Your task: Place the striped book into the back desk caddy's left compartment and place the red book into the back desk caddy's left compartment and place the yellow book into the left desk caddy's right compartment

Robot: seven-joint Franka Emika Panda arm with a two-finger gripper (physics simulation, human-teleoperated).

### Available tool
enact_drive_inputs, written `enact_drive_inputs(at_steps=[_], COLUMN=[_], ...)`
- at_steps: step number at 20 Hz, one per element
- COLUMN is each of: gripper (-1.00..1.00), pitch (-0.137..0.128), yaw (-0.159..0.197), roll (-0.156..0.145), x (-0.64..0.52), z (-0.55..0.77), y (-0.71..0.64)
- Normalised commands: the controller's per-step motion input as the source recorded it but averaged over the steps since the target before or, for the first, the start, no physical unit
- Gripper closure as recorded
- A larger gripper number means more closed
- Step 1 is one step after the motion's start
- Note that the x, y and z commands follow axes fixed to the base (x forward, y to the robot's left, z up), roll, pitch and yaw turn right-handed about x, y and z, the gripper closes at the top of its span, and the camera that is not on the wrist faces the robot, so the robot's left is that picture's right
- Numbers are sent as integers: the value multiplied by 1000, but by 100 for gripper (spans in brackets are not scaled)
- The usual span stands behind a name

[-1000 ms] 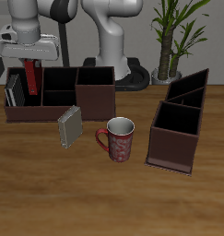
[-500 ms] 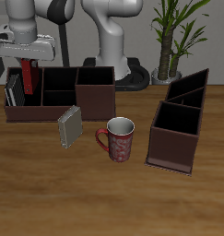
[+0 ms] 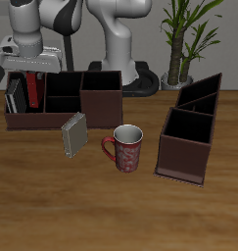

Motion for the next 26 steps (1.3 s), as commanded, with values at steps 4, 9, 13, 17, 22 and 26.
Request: enact_drive_inputs(at_steps=[4, 9, 13, 17, 22, 26], gripper=[100, 100, -100, -100, -100, -100], pitch=[17, 43, 47, -56, -26, -50], yaw=[46, 6, 4, 30, 22, 22], roll=[-38, -46, -43, -33, -8, -7], x=[67, 93, 53, 25, 126, 126], z=[-221, -243, -143, 67, 141, 293], y=[-82, -121, -45, 75, 106, 132])
